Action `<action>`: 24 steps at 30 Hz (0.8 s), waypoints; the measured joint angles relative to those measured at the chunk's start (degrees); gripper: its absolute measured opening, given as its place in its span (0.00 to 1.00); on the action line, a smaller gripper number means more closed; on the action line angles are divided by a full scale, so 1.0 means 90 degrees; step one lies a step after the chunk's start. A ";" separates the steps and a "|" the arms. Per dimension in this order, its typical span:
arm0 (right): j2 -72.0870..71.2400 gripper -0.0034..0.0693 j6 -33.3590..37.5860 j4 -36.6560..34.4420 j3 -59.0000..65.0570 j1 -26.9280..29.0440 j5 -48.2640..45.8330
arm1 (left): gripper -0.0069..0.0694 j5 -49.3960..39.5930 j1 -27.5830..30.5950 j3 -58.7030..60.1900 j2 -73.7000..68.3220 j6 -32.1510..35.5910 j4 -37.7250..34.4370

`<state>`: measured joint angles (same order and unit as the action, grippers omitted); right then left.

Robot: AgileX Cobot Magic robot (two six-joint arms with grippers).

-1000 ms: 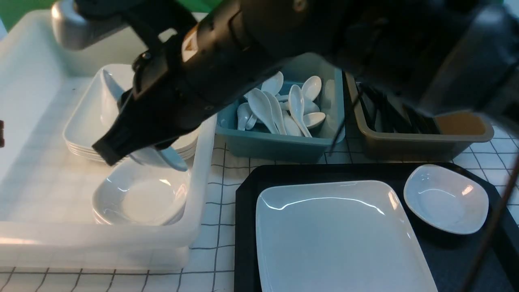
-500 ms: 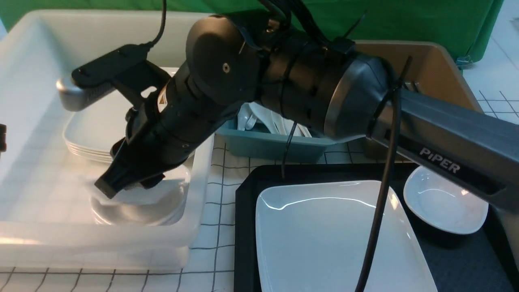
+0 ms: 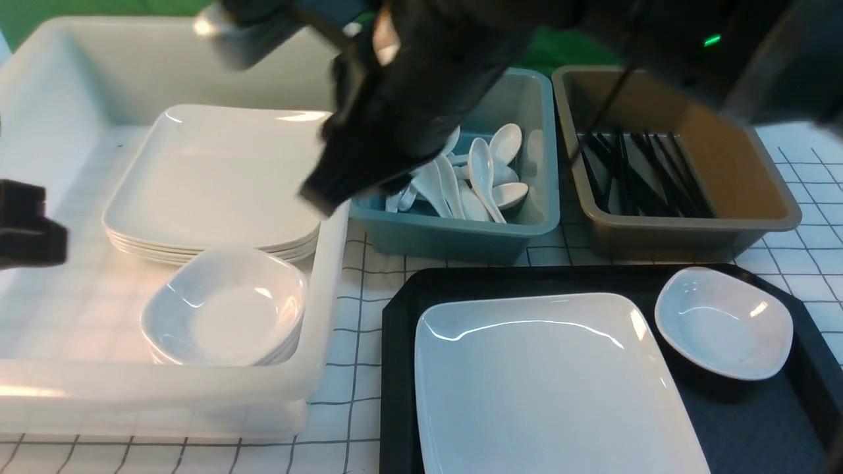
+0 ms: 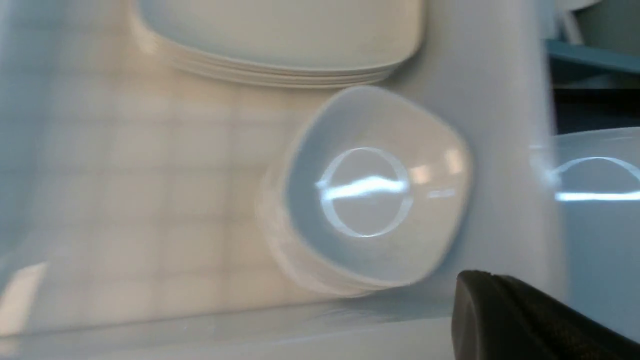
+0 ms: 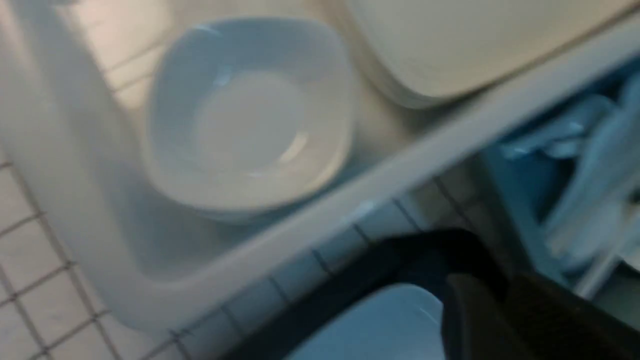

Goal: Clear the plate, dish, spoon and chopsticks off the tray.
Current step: Use the right arm to grab a small plate from the dinner plate

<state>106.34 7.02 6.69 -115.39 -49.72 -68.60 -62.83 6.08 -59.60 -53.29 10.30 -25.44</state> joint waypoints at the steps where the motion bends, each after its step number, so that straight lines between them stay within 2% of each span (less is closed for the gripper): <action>1: -0.0247 0.12 -0.0094 0.0126 0.0306 0.0238 0.0000 | 0.10 -0.0031 -0.0036 0.0000 -0.0005 0.0222 -0.0406; 2: -0.0342 0.11 -0.0140 0.0186 0.0518 0.0340 0.0000 | 0.10 -0.0031 -0.0082 0.0000 -0.0012 0.0295 -0.0544; 3: -0.0717 0.09 -0.0237 0.0282 0.1088 0.0789 -0.0008 | 0.10 -0.0023 -0.0259 0.0000 -0.0026 0.0508 -0.0930; 6: -0.1248 0.12 -0.0376 0.0355 0.2403 0.1573 -0.0049 | 0.09 0.0144 -0.0825 0.0000 -0.0075 0.0510 -0.0995; 9: -0.1587 0.26 -0.0439 0.0409 0.3913 0.2505 0.0160 | 0.09 0.0508 -0.1711 0.0000 -0.0358 0.0220 -0.0650; 11: -0.1662 0.36 -0.0439 0.0443 0.4717 0.2842 0.0449 | 0.09 0.0742 -0.2344 0.0000 -0.0627 0.0116 -0.0435; 15: -0.1663 0.59 -0.0395 0.0464 0.5832 0.3260 0.1256 | 0.09 0.0942 -0.3390 0.0000 -0.1310 -0.0061 0.0016; 16: -0.1664 0.59 -0.0394 0.0464 0.5879 0.3260 0.1294 | 0.09 0.0949 -0.3482 0.0000 -0.1379 -0.0069 0.0040; 17: -0.1623 0.66 -0.0349 0.0464 0.6208 0.3402 0.1584 | 0.09 0.0955 -0.3801 0.0000 -0.1625 -0.0176 0.0158; 20: -0.1495 0.70 -0.0281 0.0464 0.6455 0.3578 0.2004 | 0.09 0.1012 -0.4106 0.0000 -0.1901 -0.0218 0.0264; 24: -0.1161 0.71 -0.0188 0.0484 0.6492 0.3683 0.2343 | 0.09 0.1141 -0.4168 -0.0007 -0.1954 -0.0239 0.0347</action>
<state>95.89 5.32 11.04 -56.97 -16.58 -47.51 -52.56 -31.43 -59.67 -70.87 8.15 -22.32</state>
